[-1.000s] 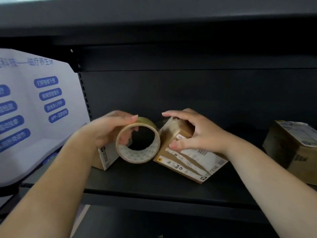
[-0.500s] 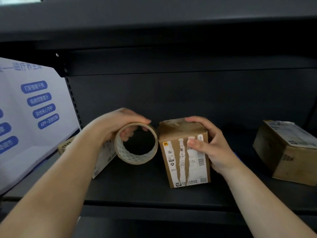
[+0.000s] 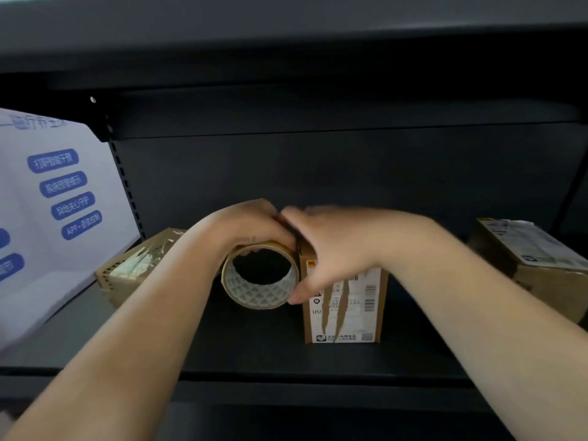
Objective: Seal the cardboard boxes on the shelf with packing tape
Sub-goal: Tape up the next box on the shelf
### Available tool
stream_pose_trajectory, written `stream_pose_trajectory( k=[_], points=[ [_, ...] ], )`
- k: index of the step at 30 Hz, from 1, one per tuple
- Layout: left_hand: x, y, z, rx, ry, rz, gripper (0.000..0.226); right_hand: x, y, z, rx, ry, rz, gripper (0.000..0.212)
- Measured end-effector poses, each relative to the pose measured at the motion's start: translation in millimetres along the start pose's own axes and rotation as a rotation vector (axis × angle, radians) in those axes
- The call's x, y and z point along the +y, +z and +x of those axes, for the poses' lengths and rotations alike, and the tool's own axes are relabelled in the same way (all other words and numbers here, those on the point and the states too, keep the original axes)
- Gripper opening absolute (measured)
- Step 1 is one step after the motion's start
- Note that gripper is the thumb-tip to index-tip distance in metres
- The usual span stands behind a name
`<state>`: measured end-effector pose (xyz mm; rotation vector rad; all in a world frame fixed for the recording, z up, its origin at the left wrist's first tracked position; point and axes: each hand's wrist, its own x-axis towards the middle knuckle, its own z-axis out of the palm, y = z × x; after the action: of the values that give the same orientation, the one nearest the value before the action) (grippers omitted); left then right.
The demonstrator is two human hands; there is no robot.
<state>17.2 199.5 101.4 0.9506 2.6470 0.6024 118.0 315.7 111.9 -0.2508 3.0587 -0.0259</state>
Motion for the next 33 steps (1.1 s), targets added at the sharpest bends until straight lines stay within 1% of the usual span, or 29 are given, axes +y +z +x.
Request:
stream_pose_trajectory(
  k=[1,3,5,6,8,9,10,11,12,15,16,18,20,21,22,24,26,27,28,29,31,33],
  points=[
    [-1,1,0,0.005,-0.009,-0.006,0.020,-2,6,7,-0.001,-0.033,0.011,0.092],
    [-11,4,-2,-0.015,0.004,-0.085,0.030,2,15,13,0.064,-0.057,0.044,0.084],
    [-32,7,-8,-0.082,0.099,-0.328,0.049,12,17,9,0.119,-0.071,0.105,0.078],
    [-46,8,-11,-0.145,0.186,-0.516,0.052,17,17,5,0.135,-0.085,0.128,0.075],
    [-69,8,-15,-0.295,0.391,-0.894,0.039,23,16,-3,0.168,-0.098,0.193,0.074],
    [-75,5,-17,-0.362,0.442,-0.981,0.033,25,16,-6,0.188,-0.106,0.226,0.077],
    [-76,2,-19,-0.396,0.447,-0.997,0.032,27,15,-8,0.207,-0.111,0.252,0.081],
    [-72,-2,-21,-0.383,0.414,-0.971,0.034,29,14,-11,0.229,-0.113,0.279,0.082],
    [-67,-5,-23,-0.326,0.359,-0.921,0.037,32,14,-14,0.256,-0.114,0.319,0.081],
    [-48,-13,-28,-0.025,0.119,-0.607,0.037,46,12,-21,0.392,-0.090,0.526,0.070],
    [-45,-12,-28,0.024,0.067,-0.543,0.035,50,14,-22,0.415,-0.082,0.591,0.067],
    [-47,-8,-27,0.018,0.056,-0.536,0.036,56,22,-22,0.445,-0.089,0.686,0.060],
    [-55,-8,-27,-0.003,0.073,-0.651,0.044,59,35,-20,0.503,-0.088,0.798,0.054],
    [-58,-10,-27,-0.024,0.081,-0.720,0.045,60,41,-19,0.538,-0.094,0.851,0.052],
    [-61,-12,-27,-0.041,0.090,-0.738,0.044,61,47,-18,0.572,-0.108,0.883,0.051],
    [-57,-17,-25,-0.023,0.060,-0.608,0.045,64,56,-15,0.620,-0.139,0.907,0.046],
    [-51,-20,-22,0.047,-0.010,-0.379,0.050,68,63,-14,0.642,-0.141,0.929,0.042],
    [-47,-22,-20,0.056,-0.017,-0.257,0.054,70,67,-14,0.651,-0.139,0.952,0.041],
    [-45,-22,-19,0.038,-0.014,-0.165,0.060,73,70,-15,0.664,-0.138,0.986,0.040],
    [-43,-21,-17,0.015,-0.021,-0.117,0.060,75,74,-16,0.684,-0.140,1.019,0.040],
    [-41,-15,-12,-0.016,-0.038,-0.100,0.047,80,81,-17,0.738,-0.138,1.058,0.039],
    [-42,-3,-4,-0.027,-0.032,-0.114,0.031,83,90,-18,0.747,-0.117,1.076,0.038]
  ],
)
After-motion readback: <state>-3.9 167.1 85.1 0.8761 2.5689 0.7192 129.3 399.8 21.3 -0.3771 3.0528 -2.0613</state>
